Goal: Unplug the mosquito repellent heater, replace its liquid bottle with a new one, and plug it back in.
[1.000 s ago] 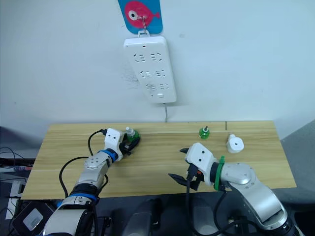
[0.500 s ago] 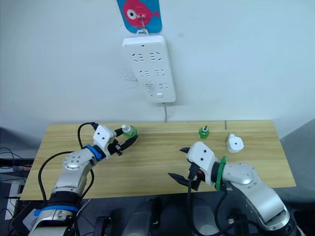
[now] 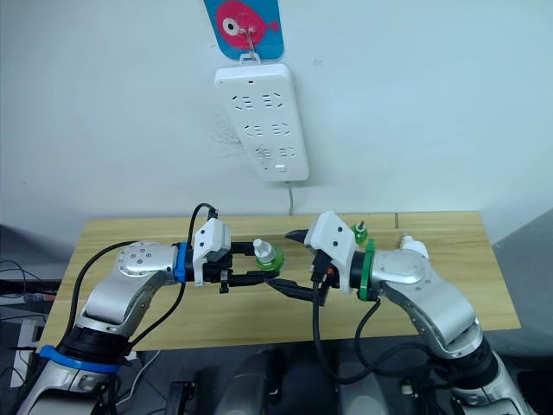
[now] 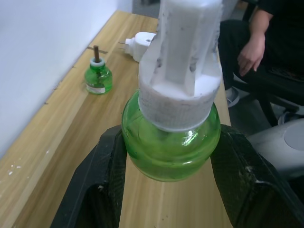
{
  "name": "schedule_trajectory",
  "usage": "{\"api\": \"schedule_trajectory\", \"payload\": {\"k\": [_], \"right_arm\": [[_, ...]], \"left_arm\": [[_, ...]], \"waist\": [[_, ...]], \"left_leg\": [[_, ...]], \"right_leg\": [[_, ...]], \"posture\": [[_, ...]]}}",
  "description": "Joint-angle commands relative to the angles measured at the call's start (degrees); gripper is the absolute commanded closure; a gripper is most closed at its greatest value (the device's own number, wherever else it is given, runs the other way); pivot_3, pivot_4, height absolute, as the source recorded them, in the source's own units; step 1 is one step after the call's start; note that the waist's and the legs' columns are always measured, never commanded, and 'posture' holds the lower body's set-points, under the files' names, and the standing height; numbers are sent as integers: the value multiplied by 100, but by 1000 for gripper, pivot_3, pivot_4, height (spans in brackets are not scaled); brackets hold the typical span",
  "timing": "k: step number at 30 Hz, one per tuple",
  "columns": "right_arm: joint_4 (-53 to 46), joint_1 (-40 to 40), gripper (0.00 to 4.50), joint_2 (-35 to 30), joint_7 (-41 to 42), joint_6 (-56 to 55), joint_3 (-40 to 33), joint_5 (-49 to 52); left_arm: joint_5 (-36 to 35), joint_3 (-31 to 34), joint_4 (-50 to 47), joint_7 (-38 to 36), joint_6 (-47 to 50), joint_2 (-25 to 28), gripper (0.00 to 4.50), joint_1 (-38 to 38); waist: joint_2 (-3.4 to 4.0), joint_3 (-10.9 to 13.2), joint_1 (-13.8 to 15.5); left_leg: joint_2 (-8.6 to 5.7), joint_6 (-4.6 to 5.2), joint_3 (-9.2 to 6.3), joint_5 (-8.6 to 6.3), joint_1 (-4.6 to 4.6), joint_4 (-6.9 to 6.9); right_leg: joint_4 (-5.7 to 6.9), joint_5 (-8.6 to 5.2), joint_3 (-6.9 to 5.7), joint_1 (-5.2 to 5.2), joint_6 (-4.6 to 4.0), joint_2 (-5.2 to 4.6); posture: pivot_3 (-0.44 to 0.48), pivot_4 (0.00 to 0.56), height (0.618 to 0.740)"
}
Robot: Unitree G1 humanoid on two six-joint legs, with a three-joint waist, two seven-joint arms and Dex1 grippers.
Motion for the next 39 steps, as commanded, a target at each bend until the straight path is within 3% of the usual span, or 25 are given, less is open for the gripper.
{"api": "schedule_trajectory", "payload": {"k": [1,5,8,16,24,30,39], "right_arm": [[41,-130,0,121,-63,-154,201,-141],[238,-176,0,300,-192,-244,260,-273],[386,-190,582,461,-295,-332,249,-322],[529,-210,3374,390,-224,-664,477,-724],[501,-154,3429,432,-198,-836,264,-655],[460,-105,3429,539,-315,-760,-128,-421],[265,33,3429,526,-285,-567,-255,-194]], "left_arm": [[-7,-5,-130,-139,-122,23,2284,-120],[75,-17,-54,-241,-322,16,2284,-136],[109,-7,-26,-280,-407,5,2284,-116],[-1,31,-219,-242,-196,-61,2284,-150],[-208,210,-389,-166,39,-146,2284,-110],[67,264,-91,-8,-322,-155,443,-109],[-160,304,-227,259,113,-322,423,-205]], "waist": [[1,-1,0],[-1,-5,-1],[-1,-8,0],[-3,-13,1],[-3,-23,2],[-5,-47,4],[-4,-101,3]], "left_leg": [[0,0,0,0,0,0],[0,-2,1,1,0,1],[0,-6,1,4,-1,2],[0,-11,1,7,1,9],[0,-27,0,17,4,12],[0,-29,0,19,4,14],[-1,-29,0,19,5,14]], "right_leg": [[1,0,0,0,0,0],[3,0,-1,-2,0,0],[4,0,-1,-2,0,0],[25,0,-1,-6,0,0],[45,0,-2,-9,0,0],[47,1,-2,-8,-1,0],[50,1,-2,-8,-1,0]], "posture": [[-124,240,740],[-121,236,740],[-116,232,740],[-110,230,740],[-108,223,740],[-111,218,740],[-116,210,740]]}}
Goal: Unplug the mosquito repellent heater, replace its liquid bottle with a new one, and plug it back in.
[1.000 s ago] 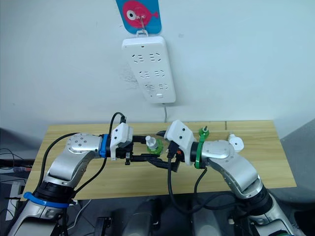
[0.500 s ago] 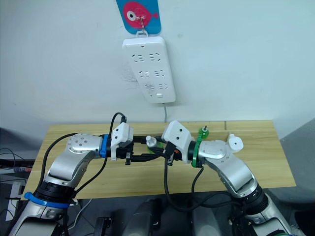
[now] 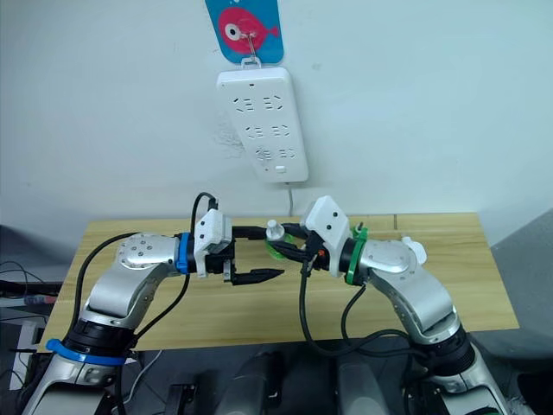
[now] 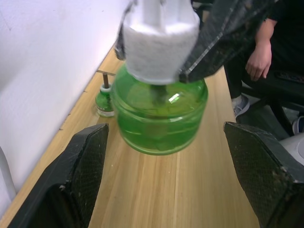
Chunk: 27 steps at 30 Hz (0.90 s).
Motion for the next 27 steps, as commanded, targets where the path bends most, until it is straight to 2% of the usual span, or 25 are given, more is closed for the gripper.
{"api": "schedule_trajectory", "payload": {"k": [1,11,14,19,24,27], "right_arm": [[-352,23,3429,29,24,-34,-49,171],[-398,39,3429,88,13,-16,-32,248],[-405,42,3429,70,14,-12,-25,271],[-434,96,3429,17,38,-15,-17,287],[-355,110,3429,-130,225,-145,50,274],[-75,-113,3429,-372,824,-455,225,259]], "left_arm": [[-157,121,-154,117,78,-83,423,-145],[-165,-20,-289,162,129,-248,423,-51],[-250,28,-251,182,201,-320,1005,-32],[-238,78,-125,171,89,-318,2216,-48],[-236,75,-193,98,24,-282,2218,-75],[-230,-9,-286,-62,-47,-220,2218,-86]], "waist": [[-1,-14,0],[0,-61,-6],[-1,-62,-3],[0,-66,-3],[0,-68,-3],[0,-68,-6]], "left_leg": [[0,0,0,0,0,0],[-1,0,1,1,3,4],[-1,-1,1,1,2,6],[-1,-1,1,2,3,7],[-1,-1,1,2,3,7],[-1,0,1,2,3,8]], "right_leg": [[0,0,0,0,0,0],[8,0,1,1,0,1],[8,0,2,1,0,1],[10,0,2,1,0,1],[10,1,2,1,-1,1],[11,1,2,1,-1,1]], "posture": [[-116,210,740],[-116,207,740],[-116,207,740],[-118,208,740],[-110,211,740],[-111,214,740]]}}
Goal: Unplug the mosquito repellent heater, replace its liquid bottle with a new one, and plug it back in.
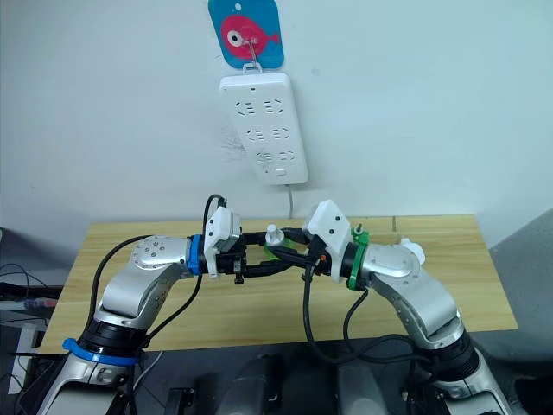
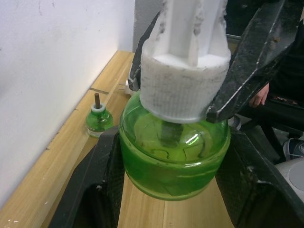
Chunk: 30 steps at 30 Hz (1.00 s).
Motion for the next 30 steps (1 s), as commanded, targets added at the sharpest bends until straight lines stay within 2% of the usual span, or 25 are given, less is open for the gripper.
{"api": "schedule_trajectory", "payload": {"k": [1,4,6,11,12,16,20,23,27,30], "right_arm": [[205,-298,3429,-330,964,-461,296,55],[1139,-1133,3429,-686,2465,-830,601,143],[1440,-1465,3429,-799,2983,-752,695,246],[1569,-1661,3429,-851,3198,-427,566,411],[1571,-1630,3079,-839,3141,-491,515,366],[1211,-1284,1710,-1006,2625,-561,-59,288],[404,-470,1666,-1165,1878,-459,-659,282],[-342,273,1666,-787,803,-522,-892,37],[-1032,817,1666,-167,-331,-370,-690,-301],[-1184,971,1666,275,-1016,-271,-407,-626]], "left_arm": [[-70,43,-264,-184,-184,113,2218,-49],[-41,-135,-372,-457,-328,207,2218,-6],[-37,-185,-429,-484,-352,206,2218,17],[-34,-144,-517,-329,-317,162,2218,45],[-31,-139,-526,-319,-324,173,2218,53],[20,-2,-535,10,-287,194,2218,207],[184,94,-492,634,-273,12,2218,396],[352,121,-501,1113,-302,-201,2218,481],[455,127,-556,1493,-298,-400,2218,602],[486,118,-602,1728,-257,-533,2218,667]], "waist": [[0,0,-10],[2,1,-36],[-1,0,-28],[0,0,11],[0,0,12],[0,0,19],[0,0,34],[0,-2,41],[1,-2,-17],[0,-3,-17]], "left_leg": [[0,0,1,0,0,1],[0,7,5,-2,6,4],[0,29,2,-4,7,2],[2,30,-8,-4,4,1],[2,25,-8,-1,2,2],[2,16,-7,5,0,2],[2,16,-7,4,0,2],[2,18,-10,4,0,1],[2,17,-3,4,3,0],[2,14,-4,6,12,1]], "right_leg": [[0,0,1,0,0,0],[2,4,3,2,-6,3],[4,8,1,3,-9,3],[4,8,-6,3,-10,5],[2,8,-6,3,-10,5],[-4,8,-4,3,-10,3],[-4,8,-3,3,-10,3],[-2,8,-4,4,-9,4],[13,8,3,0,-9,4],[32,8,4,0,-9,4]], "posture": [[-113,217,740],[-104,227,740],[-94,226,740],[-76,228,740],[-76,228,740],[-85,229,740],[-97,232,740],[-104,233,740],[-115,236,740],[-114,236,740]]}}
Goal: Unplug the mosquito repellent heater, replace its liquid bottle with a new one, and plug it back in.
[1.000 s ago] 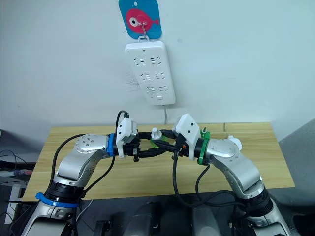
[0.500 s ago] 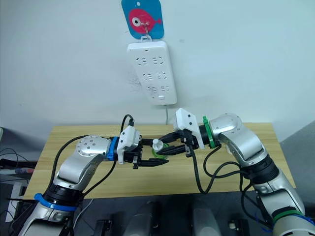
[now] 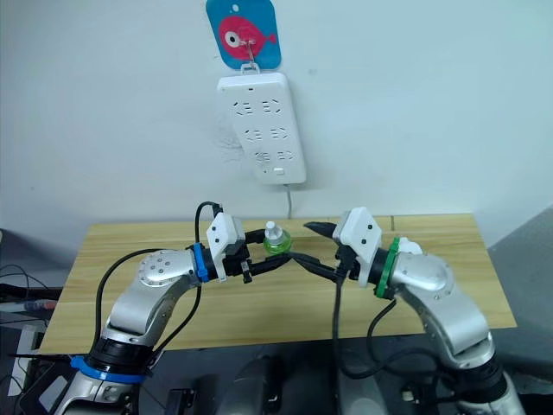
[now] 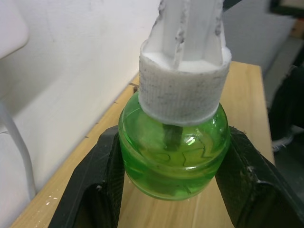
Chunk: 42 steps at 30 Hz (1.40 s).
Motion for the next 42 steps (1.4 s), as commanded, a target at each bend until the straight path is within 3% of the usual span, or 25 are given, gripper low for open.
{"api": "schedule_trajectory", "payload": {"k": [1,19,22,25,28,31,35,38,42], "right_arm": [[-340,60,1666,348,-729,113,296,-313],[530,-262,1666,1060,-1258,-149,1015,-765],[587,-302,2299,1126,-1237,-143,1035,-758],[587,-313,3368,1141,-1160,-132,1054,-715],[566,-321,3480,1085,-1004,-96,1041,-607],[630,-457,3480,896,-400,-96,862,-165],[1130,-1126,3480,-122,1562,-205,819,518],[1523,-1619,3480,-620,2579,-295,961,704],[1700,-1991,3480,-721,2984,-120,1084,830]], "left_arm": [[7,45,-332,273,1,-120,2218,77],[-8,3,-468,416,22,-164,2218,161],[-38,2,-483,383,13,-163,2218,157],[-95,17,-517,369,62,-168,2218,164],[-156,15,-552,279,78,-126,2218,174],[-292,-73,-618,-341,1,213,2218,229],[-349,-201,-363,-1450,-398,793,2218,65],[-312,-323,-163,-1931,-650,944,2218,-98],[-258,-401,-10,-2098,-803,855,2218,-263]], "waist": [[0,0,11],[-1,-3,22],[0,-3,27],[0,-5,27],[-1,-8,27],[-2,-9,21],[-1,-9,26],[-1,-9,38],[-2,-10,38]], "left_leg": [[0,-5,-1,3,4,0],[-2,-11,-1,17,24,-3],[-2,-11,0,17,24,-3],[-2,-11,0,17,23,-3],[-2,-11,-1,17,23,-3],[-2,-11,0,17,23,-3],[-2,-10,4,18,29,-3],[-3,-6,2,19,30,-3],[-2,-4,0,19,29,-9]], "right_leg": [[8,0,0,0,0,0],[41,0,4,0,0,1],[40,0,5,0,0,2],[40,0,5,0,0,2],[40,0,5,0,0,2],[40,0,5,0,0,2],[40,0,6,3,-1,2],[37,1,4,6,-2,2],[33,1,1,5,-3,2]], "posture": [[-114,236,740],[-96,221,740],[-95,219,740],[-93,216,740],[-88,213,740],[-90,215,740],[-84,214,740],[-77,213,740],[-72,211,740]]}}
